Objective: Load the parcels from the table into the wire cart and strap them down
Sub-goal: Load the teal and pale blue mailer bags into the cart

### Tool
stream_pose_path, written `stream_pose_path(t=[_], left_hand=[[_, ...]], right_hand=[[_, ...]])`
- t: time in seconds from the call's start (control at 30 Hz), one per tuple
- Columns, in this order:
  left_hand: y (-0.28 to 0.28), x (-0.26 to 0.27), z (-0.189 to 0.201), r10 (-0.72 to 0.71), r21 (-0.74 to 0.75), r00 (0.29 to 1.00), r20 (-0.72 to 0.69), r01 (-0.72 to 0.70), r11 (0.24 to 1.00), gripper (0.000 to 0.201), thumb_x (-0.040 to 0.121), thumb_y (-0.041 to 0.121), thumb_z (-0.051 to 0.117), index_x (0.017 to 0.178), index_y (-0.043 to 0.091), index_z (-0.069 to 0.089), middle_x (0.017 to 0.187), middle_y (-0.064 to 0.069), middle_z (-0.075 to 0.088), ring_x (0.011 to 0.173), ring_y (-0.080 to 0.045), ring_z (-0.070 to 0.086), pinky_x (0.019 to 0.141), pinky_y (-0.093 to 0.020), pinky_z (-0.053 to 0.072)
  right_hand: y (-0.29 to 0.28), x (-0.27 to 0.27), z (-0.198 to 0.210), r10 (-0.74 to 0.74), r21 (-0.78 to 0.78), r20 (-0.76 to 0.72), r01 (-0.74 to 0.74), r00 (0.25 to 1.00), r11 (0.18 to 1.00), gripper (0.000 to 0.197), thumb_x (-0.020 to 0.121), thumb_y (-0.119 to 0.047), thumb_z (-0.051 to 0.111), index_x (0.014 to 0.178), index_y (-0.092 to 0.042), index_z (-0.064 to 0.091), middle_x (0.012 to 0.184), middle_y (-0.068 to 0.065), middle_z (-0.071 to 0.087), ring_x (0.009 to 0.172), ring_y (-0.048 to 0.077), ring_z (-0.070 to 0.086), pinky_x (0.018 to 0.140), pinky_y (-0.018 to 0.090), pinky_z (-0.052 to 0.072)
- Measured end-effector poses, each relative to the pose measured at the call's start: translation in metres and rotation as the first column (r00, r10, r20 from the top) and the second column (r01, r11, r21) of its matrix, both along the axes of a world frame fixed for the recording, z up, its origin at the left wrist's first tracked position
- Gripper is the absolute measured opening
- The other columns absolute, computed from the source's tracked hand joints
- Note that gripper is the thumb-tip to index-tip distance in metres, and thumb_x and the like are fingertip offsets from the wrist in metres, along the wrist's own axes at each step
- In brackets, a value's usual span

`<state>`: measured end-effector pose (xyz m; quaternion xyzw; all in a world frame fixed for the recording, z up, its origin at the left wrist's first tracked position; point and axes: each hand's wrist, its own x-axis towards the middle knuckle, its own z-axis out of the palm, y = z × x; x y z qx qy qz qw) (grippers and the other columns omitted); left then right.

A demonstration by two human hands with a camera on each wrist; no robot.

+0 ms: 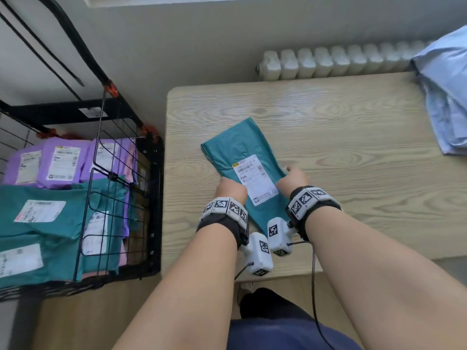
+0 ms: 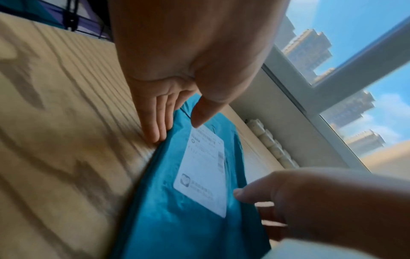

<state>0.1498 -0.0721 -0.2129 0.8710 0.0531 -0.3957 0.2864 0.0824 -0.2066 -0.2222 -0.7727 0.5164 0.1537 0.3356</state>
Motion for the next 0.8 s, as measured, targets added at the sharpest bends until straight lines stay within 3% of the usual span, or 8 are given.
stream_pose_path(t=[0.13,0.2,0.37,0.43,0.57,0.67,0.73,0.8], left_hand=[[0.002,0.008,-0.023,0.241,-0.085,0.959,-0.15,-0.255,0.963,0.008,0.083,0.007,0.053,0.085,0.0,0.058,0.095,-0.019,0.064,0.092,-0.032,0.065,0.085,-0.038,0.055],[0.005,0.01,-0.039,0.291,-0.124,0.94,-0.18,-0.315,0.941,0.015,0.083,0.01,0.059,0.07,0.006,0.053,0.087,-0.017,0.063,0.085,-0.029,0.063,0.089,-0.044,0.055],[0.018,0.01,-0.041,0.295,-0.151,0.947,-0.129,-0.313,0.938,0.023,0.087,0.016,0.059,0.065,0.016,0.05,0.11,-0.018,0.068,0.086,-0.022,0.062,0.09,-0.039,0.055],[0.027,0.013,-0.04,0.295,-0.159,0.948,-0.117,-0.311,0.937,0.03,0.091,0.017,0.054,0.063,0.022,0.044,0.102,-0.015,0.067,0.083,-0.018,0.057,0.09,-0.037,0.055],[0.05,0.024,-0.013,0.447,-0.202,0.873,-0.195,-0.481,0.853,0.027,0.093,0.011,0.053,0.067,0.008,0.046,0.061,-0.006,0.056,0.057,-0.02,0.051,0.061,-0.029,0.047],[0.083,0.038,0.007,0.506,-0.297,0.842,-0.187,-0.539,0.788,0.029,0.095,0.009,0.052,0.066,0.013,0.047,0.03,0.008,0.051,0.053,-0.013,0.051,0.047,-0.019,0.044],[0.113,0.048,0.021,0.569,-0.372,0.805,-0.167,-0.586,0.72,0.03,0.095,0.008,0.05,0.067,0.017,0.046,0.029,0.012,0.049,0.052,-0.01,0.052,0.039,-0.014,0.044],[0.144,0.061,0.031,0.627,-0.406,0.766,-0.144,-0.623,0.668,0.03,0.096,0.008,0.049,0.067,0.016,0.045,0.038,0.007,0.055,0.048,-0.008,0.052,0.042,-0.017,0.046]], right_hand=[[-0.004,0.0,-0.006,0.032,0.066,0.02,-0.033,0.999,0.997,0.023,0.085,-0.009,0.055,0.103,-0.008,0.069,0.105,0.013,0.07,0.097,0.031,0.064,0.089,0.037,0.052],[-0.006,-0.001,-0.005,0.034,0.075,0.017,-0.035,0.999,0.997,0.021,0.087,-0.006,0.054,0.102,-0.005,0.07,0.102,0.014,0.069,0.097,0.031,0.064,0.088,0.035,0.052],[-0.005,0.0,0.003,0.013,0.07,0.034,-0.015,0.999,0.997,0.026,0.089,-0.006,0.048,0.1,-0.005,0.071,0.102,0.013,0.071,0.094,0.031,0.065,0.086,0.035,0.053],[-0.001,0.004,0.008,0.014,0.075,0.054,-0.018,0.998,0.997,0.028,0.09,-0.005,0.047,0.103,-0.007,0.072,0.105,0.012,0.07,0.097,0.03,0.065,0.086,0.033,0.051],[0.021,0.021,0.026,0.052,0.042,0.124,-0.057,0.991,0.997,0.034,0.091,-0.002,0.045,0.111,-0.015,0.069,0.115,0.008,0.067,0.109,0.028,0.061,0.09,0.031,0.047],[0.048,0.044,0.039,0.12,0.007,0.169,-0.123,0.978,0.992,0.035,0.087,-0.002,0.047,0.114,-0.016,0.067,0.116,0.009,0.066,0.108,0.029,0.06,0.092,0.033,0.049],[0.071,0.058,0.048,0.169,-0.016,0.194,-0.169,0.966,0.985,0.032,0.085,-0.003,0.048,0.109,-0.014,0.066,0.107,0.011,0.067,0.099,0.03,0.062,0.086,0.035,0.052],[0.097,0.073,0.056,0.198,-0.045,0.216,-0.193,0.956,0.98,0.03,0.084,-0.003,0.049,0.106,-0.014,0.066,0.101,0.012,0.068,0.095,0.031,0.064,0.082,0.035,0.053]])
